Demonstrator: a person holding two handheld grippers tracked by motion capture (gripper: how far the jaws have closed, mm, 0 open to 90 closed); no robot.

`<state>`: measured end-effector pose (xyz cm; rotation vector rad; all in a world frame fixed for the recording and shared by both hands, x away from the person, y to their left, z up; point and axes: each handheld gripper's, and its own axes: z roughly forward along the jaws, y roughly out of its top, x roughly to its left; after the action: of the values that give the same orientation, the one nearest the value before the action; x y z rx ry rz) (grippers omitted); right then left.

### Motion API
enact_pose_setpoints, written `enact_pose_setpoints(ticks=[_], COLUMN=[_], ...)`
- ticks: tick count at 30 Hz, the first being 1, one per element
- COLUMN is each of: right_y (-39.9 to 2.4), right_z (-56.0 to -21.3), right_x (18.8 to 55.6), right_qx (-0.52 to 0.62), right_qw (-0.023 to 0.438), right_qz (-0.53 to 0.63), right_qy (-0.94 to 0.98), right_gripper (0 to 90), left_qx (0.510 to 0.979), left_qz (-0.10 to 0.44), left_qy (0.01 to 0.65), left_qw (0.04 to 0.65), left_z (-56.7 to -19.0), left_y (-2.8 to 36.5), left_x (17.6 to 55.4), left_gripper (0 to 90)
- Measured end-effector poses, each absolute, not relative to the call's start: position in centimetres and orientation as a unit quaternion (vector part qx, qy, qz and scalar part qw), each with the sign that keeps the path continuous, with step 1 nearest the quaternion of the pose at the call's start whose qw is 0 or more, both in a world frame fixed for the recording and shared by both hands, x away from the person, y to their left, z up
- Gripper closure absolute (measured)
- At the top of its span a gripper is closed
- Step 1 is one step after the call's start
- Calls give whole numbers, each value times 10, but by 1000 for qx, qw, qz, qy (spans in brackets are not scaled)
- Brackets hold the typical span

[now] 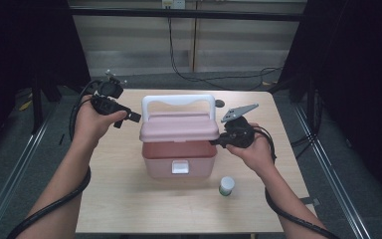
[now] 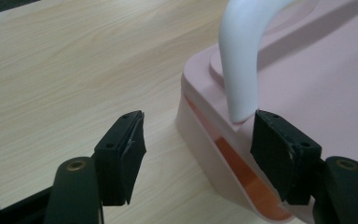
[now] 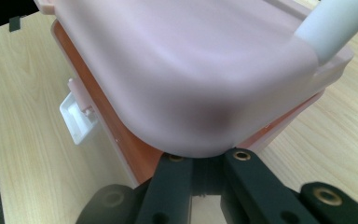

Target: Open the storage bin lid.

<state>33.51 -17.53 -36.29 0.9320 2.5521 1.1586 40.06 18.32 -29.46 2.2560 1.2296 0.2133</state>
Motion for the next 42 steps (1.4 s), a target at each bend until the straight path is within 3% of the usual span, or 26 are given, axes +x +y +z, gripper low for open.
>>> enact_pose_setpoints(ticks=[16,42], right_y=[-176,-176], right_z=[-354,-346], right_x=[338,343], right_qx=[319,326], right_qw=[101,104], right_qz=[393,399], right_qy=[856,851], right_gripper=[900,900], left_qx=[844,857], left_qz=[61,34], left_qy=[458,434], left_qw=[272,275], left_z=[-316,-343], left_y=[198,181], left_x=[397,387], left_gripper=[333,279])
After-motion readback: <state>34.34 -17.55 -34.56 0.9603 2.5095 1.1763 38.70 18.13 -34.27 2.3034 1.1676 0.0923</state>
